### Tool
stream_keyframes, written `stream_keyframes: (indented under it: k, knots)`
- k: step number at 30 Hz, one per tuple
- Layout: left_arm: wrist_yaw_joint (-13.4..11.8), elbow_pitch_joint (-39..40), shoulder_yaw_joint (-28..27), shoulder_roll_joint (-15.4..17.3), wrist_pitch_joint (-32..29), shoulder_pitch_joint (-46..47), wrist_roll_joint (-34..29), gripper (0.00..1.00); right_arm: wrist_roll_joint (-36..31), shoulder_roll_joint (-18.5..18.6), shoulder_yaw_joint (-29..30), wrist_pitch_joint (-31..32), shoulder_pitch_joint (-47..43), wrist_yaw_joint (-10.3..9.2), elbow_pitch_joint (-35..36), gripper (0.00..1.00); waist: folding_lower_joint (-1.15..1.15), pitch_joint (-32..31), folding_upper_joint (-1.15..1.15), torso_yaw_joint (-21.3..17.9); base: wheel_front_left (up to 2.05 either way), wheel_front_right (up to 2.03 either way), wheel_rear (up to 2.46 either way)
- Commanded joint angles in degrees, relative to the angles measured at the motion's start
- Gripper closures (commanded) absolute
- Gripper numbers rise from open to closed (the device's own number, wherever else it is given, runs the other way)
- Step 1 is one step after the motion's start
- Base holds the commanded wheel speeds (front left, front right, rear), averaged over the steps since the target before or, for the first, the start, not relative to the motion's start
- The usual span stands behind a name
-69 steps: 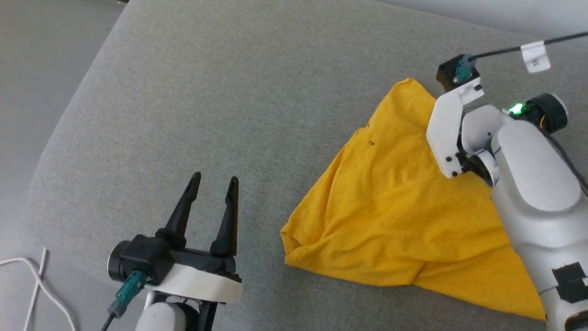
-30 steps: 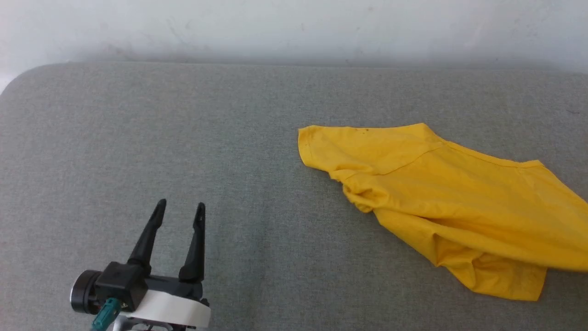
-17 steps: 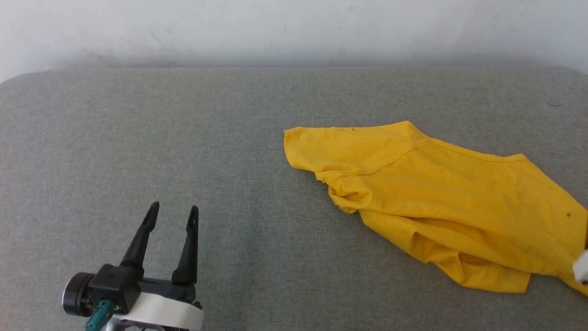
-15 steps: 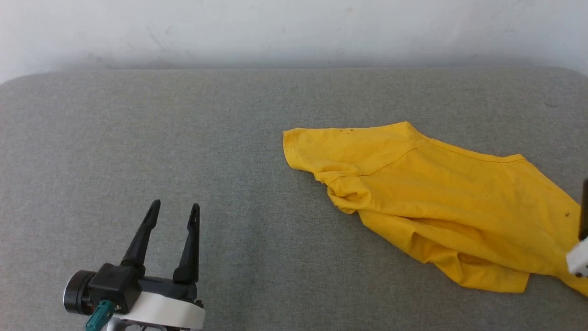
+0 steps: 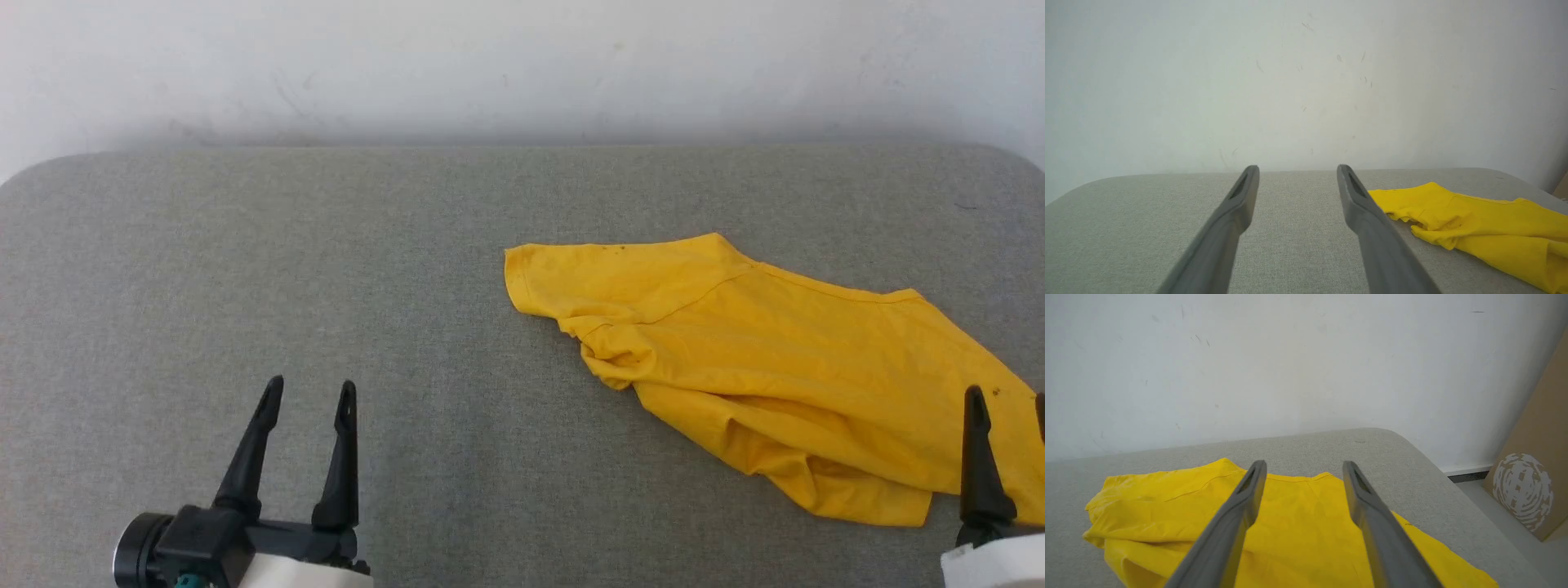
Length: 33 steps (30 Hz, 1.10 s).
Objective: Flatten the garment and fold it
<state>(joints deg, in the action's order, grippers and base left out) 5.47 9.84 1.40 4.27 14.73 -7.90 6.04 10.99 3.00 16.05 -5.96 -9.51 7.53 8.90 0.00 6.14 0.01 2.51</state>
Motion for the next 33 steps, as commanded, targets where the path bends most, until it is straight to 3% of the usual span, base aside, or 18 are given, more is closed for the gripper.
stream_keyframes:
  k: [1,7,12,19,26,33]
  knots:
    - [-0.2,0.1,-0.4,-0.2,0.3,-0.6,-0.4,0.00,1.1,-0.1,-0.2,-1.4,-0.7,-0.04,-1.1,0.00,0.00,-0.4,-0.01,-0.2,0.00,0.00,0.00]
    - [-0.3,-0.5,-0.5,-0.4,0.3,-0.4,-1.2,0.00,1.0,-0.1,-1.3,-3.8,-0.9,-0.04,-3.3,0.00,0.00,-0.8,-0.01,-1.1,0.00,0.00,0.00]
    - [0.6,-3.2,1.8,1.3,-0.2,3.8,-2.6,0.00,0.8,-0.1,-1.7,-4.4,0.3,-0.04,-3.4,0.00,0.00,0.0,-0.01,-2.2,0.00,0.00,0.00]
    - [1.7,-9.8,7.4,5.3,-12.1,19.8,-2.2,0.00,1.4,-0.1,-2.0,-4.9,1.8,-0.04,-3.2,0.00,0.00,4.7,-0.01,-3.4,0.00,0.00,0.00]
    - [2.0,-18.9,15.6,8.2,-23.2,38.3,3.3,0.00,1.8,-0.1,-3.1,-5.9,4.9,-0.04,-2.3,0.00,0.00,12.1,-0.01,-4.7,0.00,0.00,0.00]
    - [2.0,-28.1,19.5,9.4,-29.6,48.9,7.6,0.00,1.7,-0.1,-4.2,-6.5,7.5,-0.04,-1.0,0.00,0.00,18.1,-0.01,-6.1,0.00,0.00,0.00]
